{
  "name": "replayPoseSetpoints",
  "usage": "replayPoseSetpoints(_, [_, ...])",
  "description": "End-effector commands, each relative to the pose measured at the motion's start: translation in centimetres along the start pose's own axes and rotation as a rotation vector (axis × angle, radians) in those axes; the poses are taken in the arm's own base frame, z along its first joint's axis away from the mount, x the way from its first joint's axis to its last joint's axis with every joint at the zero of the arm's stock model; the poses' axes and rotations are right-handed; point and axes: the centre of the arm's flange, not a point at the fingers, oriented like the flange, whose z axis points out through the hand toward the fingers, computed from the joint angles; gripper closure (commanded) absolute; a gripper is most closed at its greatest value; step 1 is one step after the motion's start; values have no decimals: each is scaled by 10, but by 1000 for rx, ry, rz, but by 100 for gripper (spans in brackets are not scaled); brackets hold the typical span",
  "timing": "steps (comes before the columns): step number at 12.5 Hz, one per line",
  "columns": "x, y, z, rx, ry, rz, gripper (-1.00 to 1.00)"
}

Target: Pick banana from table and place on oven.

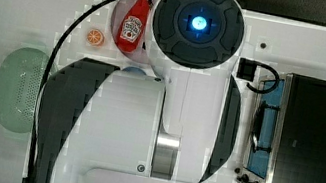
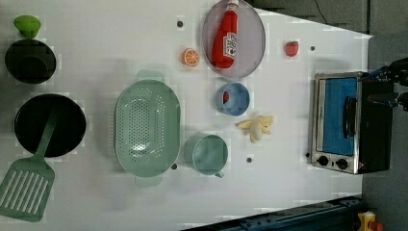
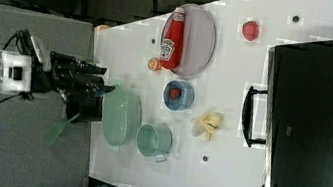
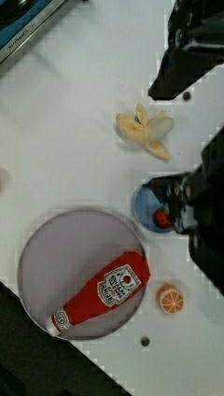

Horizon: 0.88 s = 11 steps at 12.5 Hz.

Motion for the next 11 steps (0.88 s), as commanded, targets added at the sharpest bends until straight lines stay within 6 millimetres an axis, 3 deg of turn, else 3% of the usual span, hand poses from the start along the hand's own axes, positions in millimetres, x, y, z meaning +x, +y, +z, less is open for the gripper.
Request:
replayPoseSetpoints(1, [-78,128,-34,-3,-29,142,-59])
replayPoseSetpoints(3, [-77,128,-33,-5,-31,143,-99])
replayPoseSetpoints(6, [-74,124,-20,-15,-38,142,-100])
replayPoseSetpoints(9, [-64,110,27,-19,-38,140,-100])
replayPoseSetpoints(11, [-60,100,73,-22,-36,134,-100])
